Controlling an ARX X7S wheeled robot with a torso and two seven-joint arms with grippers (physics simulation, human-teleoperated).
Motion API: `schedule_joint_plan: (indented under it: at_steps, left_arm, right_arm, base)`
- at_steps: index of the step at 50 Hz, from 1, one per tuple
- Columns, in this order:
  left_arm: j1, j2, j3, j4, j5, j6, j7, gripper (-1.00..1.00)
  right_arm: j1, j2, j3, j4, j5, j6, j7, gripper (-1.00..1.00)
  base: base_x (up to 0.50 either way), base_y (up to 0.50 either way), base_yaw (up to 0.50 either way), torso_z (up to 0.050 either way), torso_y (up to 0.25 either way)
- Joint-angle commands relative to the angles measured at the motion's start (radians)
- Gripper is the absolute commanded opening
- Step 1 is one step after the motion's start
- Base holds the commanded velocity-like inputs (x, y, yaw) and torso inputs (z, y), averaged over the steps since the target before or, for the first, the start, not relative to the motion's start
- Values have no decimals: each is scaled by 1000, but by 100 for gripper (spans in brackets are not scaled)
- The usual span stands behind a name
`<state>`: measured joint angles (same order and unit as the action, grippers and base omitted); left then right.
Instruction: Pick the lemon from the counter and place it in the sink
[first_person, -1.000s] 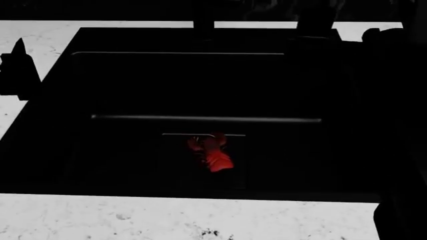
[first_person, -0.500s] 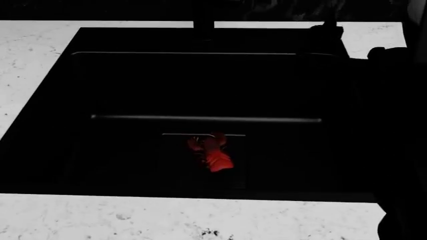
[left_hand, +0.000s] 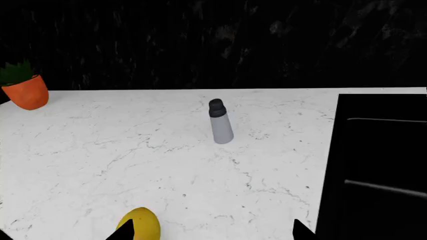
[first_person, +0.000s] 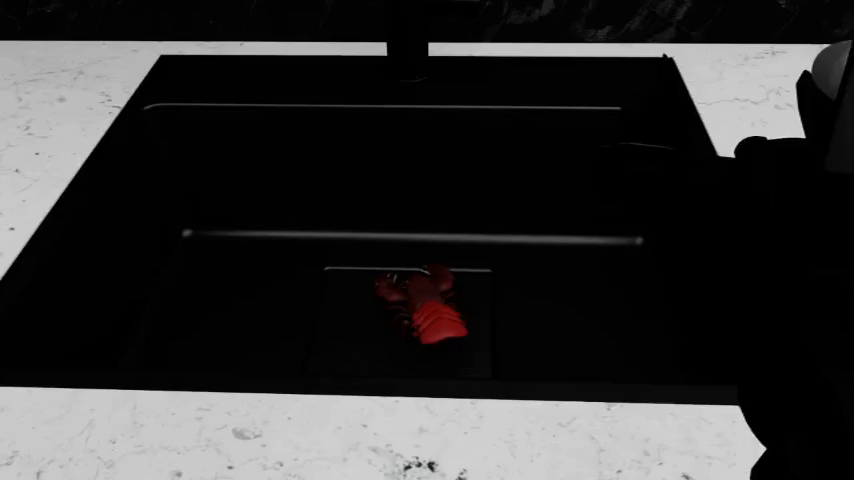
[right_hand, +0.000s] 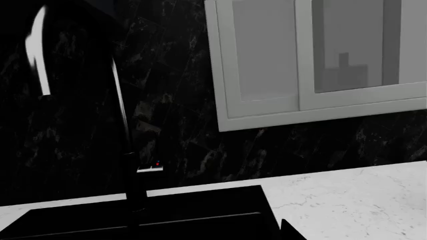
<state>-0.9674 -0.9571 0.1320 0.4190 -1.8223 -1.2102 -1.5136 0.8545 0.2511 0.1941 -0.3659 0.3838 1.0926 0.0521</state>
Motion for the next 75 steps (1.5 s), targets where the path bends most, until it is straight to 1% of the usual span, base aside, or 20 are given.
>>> schedule_joint_plan:
  at_steps: [1, 5, 11, 14, 18, 23, 28, 33, 40, 43, 49, 63, 75]
  left_arm:
    - [106, -105, 45, 39, -65, 148, -28, 100]
    - [146, -123, 17, 26, -40, 177, 0, 100]
    - [178, -108, 3, -40, 54, 208, 70, 100]
    - [145, -95, 22, -88, 103, 199, 107, 100]
    - [91, -87, 41, -125, 125, 184, 115, 100]
    - [95, -106, 26, -129, 165, 201, 128, 100]
    - [90, -98, 33, -166, 238, 220, 174, 100]
    - [39, -88, 60, -209, 299, 212, 207, 100]
    - [6, -40, 110, -301, 429, 255, 324, 100]
    - [-8, -12, 130, -341, 466, 270, 350, 100]
    - [-57, 18, 163, -386, 500, 254, 354, 100]
    - [-56, 7, 179, -460, 560, 264, 342, 100]
    - [20, 9, 153, -523, 584, 347, 378, 100]
  right_arm:
    - [-24, -3, 4, 18, 3, -31, -5, 100]
    - [-26, -2, 2, 25, 4, -38, -7, 100]
    - [-33, -4, 2, 40, 6, -58, -13, 100]
    - [-34, -3, -2, 48, 5, -66, -15, 100]
    - [-34, -4, -2, 58, 5, -73, -14, 100]
    - [-38, -7, -2, 73, 7, -90, -19, 100]
    - [-44, -9, 0, 73, 11, -96, -19, 100]
    - [-40, -7, -3, 76, 11, -94, -15, 100]
    - [-44, -11, -13, 94, 12, -111, -20, 100]
    - [-45, -12, -12, 94, 14, -111, -19, 100]
    - [-44, -10, -14, 92, 18, -110, -16, 100]
    - [-45, -10, -21, 112, 21, -124, -17, 100]
    - [-51, -12, -27, 122, 24, -137, -15, 100]
  base:
    - [0, 0, 0, 0, 0]
    - [0, 0, 0, 0, 0]
    - [0, 0, 0, 0, 0]
    - [0, 0, 0, 0, 0]
    - [0, 0, 0, 0, 0]
    - [0, 0, 0, 0, 0]
    - [0, 0, 0, 0, 0]
    - [0, 0, 0, 0, 0]
    - [0, 0, 0, 0, 0]
    - [0, 0, 0, 0, 0]
    - [0, 0, 0, 0, 0]
    - [0, 0, 0, 0, 0]
    - [0, 0, 0, 0, 0]
